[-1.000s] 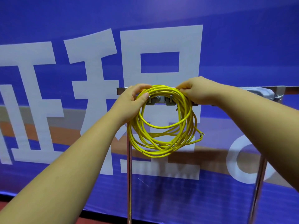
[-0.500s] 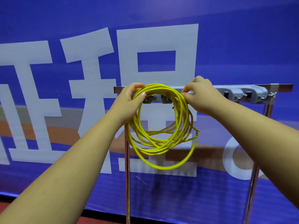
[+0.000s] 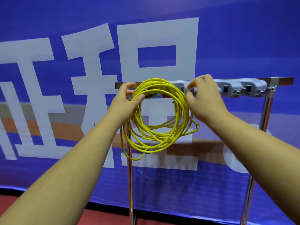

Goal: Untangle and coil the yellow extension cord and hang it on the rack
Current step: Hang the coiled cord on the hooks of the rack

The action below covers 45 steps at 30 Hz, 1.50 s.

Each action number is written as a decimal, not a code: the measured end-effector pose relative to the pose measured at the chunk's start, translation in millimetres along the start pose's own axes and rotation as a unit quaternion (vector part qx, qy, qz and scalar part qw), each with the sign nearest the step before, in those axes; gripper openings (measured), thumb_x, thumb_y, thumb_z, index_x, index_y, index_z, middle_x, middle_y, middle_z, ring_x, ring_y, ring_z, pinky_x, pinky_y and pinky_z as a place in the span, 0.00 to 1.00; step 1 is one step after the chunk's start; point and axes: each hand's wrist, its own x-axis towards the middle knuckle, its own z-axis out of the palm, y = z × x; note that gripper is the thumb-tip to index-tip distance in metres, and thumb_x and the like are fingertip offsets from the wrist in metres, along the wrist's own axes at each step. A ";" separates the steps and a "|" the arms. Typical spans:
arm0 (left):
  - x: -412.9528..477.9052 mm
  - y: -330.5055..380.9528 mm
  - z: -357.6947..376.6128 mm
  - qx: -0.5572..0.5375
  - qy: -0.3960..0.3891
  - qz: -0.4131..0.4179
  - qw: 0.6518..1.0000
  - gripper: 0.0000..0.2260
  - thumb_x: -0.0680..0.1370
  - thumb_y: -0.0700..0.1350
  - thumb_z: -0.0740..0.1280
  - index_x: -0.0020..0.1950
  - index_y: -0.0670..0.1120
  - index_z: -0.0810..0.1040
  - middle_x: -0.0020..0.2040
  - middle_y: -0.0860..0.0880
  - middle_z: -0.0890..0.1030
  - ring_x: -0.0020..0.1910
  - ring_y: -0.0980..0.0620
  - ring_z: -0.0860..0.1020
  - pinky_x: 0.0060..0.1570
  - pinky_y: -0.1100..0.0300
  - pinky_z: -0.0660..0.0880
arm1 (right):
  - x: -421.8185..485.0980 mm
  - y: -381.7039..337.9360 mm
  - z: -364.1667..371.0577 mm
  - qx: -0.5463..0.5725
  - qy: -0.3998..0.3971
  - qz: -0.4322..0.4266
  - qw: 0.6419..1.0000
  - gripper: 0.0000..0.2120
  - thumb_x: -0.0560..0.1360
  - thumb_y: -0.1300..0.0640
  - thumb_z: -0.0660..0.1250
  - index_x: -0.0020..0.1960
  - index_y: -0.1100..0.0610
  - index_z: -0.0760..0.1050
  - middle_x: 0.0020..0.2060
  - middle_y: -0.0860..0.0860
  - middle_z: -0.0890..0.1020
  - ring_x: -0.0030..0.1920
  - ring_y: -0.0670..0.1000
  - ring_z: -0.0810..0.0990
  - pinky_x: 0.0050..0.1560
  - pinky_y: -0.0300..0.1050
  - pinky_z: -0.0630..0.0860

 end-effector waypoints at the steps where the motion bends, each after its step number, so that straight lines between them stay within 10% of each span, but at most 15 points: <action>1: -1.0 0.5 -0.3 -0.013 -0.001 0.002 1.000 0.20 0.80 0.59 0.70 0.71 0.63 0.71 0.63 0.57 0.78 0.54 0.54 0.82 0.46 0.58 0.84 | -4.3 -0.9 0.9 0.006 0.011 -0.005 1.000 0.08 0.80 0.56 0.66 0.56 0.58 0.79 0.61 0.57 0.74 0.61 0.60 0.74 0.63 0.54 0.70; 8: 8.8 9.6 6.9 0.066 0.055 0.009 0.996 0.07 0.81 0.58 0.68 0.55 0.61 0.72 0.57 0.51 0.78 0.48 0.49 0.82 0.38 0.55 0.83 | -31.4 -11.7 13.9 -0.134 -0.041 -0.125 0.982 0.25 0.70 0.41 0.77 0.60 0.56 0.78 0.70 0.60 0.73 0.69 0.65 0.71 0.66 0.61 0.72; 13: 3.4 9.0 11.4 0.062 0.070 0.001 0.996 0.07 0.81 0.58 0.68 0.53 0.58 0.72 0.56 0.49 0.77 0.45 0.48 0.82 0.34 0.60 0.78 | -31.3 -12.7 25.6 -0.174 -0.028 -0.129 0.976 0.15 0.70 0.54 0.77 0.52 0.60 0.79 0.66 0.61 0.75 0.67 0.67 0.71 0.62 0.63 0.73; 23: -23.9 6.8 13.3 0.061 0.135 0.029 0.989 0.10 0.80 0.57 0.70 0.51 0.52 0.78 0.56 0.50 0.73 0.49 0.58 0.76 0.44 0.65 0.74 | -37.0 -9.2 23.3 -0.102 0.018 -0.121 0.987 0.11 0.76 0.49 0.71 0.46 0.57 0.80 0.66 0.58 0.76 0.69 0.64 0.71 0.65 0.59 0.71; 28: -54.9 9.4 18.0 -0.001 0.134 0.032 0.991 0.10 0.81 0.55 0.70 0.47 0.50 0.75 0.40 0.54 0.76 0.36 0.58 0.73 0.35 0.67 0.71 | -60.7 -7.3 19.4 -0.052 0.048 -0.125 0.990 0.09 0.76 0.50 0.72 0.46 0.55 0.80 0.64 0.57 0.76 0.66 0.64 0.71 0.62 0.58 0.71; 45: -145.0 -29.3 40.9 -0.013 0.002 -0.062 0.998 0.11 0.81 0.55 0.70 0.46 0.48 0.82 0.31 0.53 0.74 0.31 0.53 0.70 0.34 0.56 0.69 | -170.7 19.6 46.8 0.254 -0.182 0.188 0.931 0.16 0.81 0.47 0.71 0.37 0.52 0.78 0.26 0.49 0.74 0.31 0.55 0.80 0.28 0.42 0.75</action>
